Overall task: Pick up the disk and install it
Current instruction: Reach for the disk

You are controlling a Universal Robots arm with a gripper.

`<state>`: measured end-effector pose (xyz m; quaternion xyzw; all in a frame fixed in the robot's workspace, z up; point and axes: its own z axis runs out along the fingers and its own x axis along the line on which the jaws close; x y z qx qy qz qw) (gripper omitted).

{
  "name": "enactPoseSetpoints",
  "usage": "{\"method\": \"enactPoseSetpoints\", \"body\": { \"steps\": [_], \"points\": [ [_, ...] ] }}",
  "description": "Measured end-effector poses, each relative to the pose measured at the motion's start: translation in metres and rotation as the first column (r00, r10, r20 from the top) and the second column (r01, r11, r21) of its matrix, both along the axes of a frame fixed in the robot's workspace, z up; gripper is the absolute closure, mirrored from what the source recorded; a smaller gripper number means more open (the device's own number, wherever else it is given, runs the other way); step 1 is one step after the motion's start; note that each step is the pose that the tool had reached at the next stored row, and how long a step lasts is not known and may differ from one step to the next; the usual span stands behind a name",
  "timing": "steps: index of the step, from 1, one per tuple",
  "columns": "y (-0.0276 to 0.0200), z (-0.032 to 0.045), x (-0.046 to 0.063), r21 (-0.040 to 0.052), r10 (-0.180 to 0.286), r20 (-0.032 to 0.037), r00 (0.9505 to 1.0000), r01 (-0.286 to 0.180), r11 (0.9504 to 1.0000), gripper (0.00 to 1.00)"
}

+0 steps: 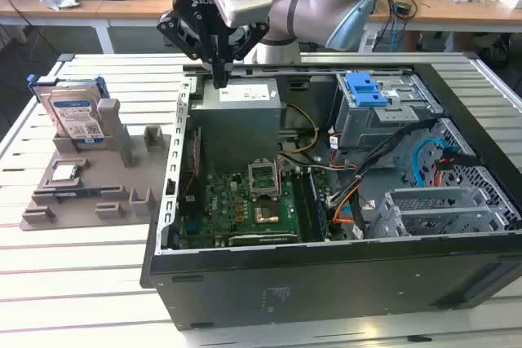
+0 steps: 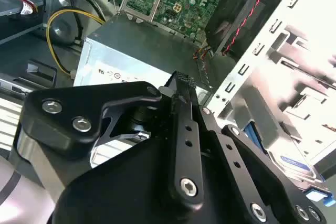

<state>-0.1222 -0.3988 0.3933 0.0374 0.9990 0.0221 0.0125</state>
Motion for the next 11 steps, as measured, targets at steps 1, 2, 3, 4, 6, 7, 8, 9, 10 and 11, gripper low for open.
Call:
{"method": "enactPoseSetpoints", "body": {
  "steps": [1,2,3,4,6,7,8,9,10,11],
  "points": [
    [0.0,0.0,0.0,0.0,0.0,0.0,1.0,0.0,1.0,0.9],
    [0.0,0.0,-0.002,0.0,0.0,0.0,1.0,0.0,1.0,0.9],
    [0.0,0.0,-0.004,-0.0001,0.0,0.0,1.0,0.0,1.0,0.9],
    [0.0,0.0,-0.007,0.0,0.0,0.0001,1.0,0.0,1.0,0.9],
    [0.0,0.0,-0.011,-0.0001,0.0,0.0,1.0,0.0,1.0,0.9],
    [0.0,0.0,-0.014,0.0,0.0,0.0,1.0,0.0,1.0,0.9],
    [0.0,0.0,-0.018,0.0,0.0,0.0,1.0,0.0,1.0,0.9],
    [0.0,0.0,-0.02,0.0001,0.0,0.0,1.0,0.0,1.0,0.9],
    [0.0,0.0,-0.023,0.0,0.0,0.0,1.0,0.0,1.0,0.9],
    [0.0,0.0,-0.024,0.0,0.0,0.0,1.0,0.0,1.0,0.9]
  ]
}}
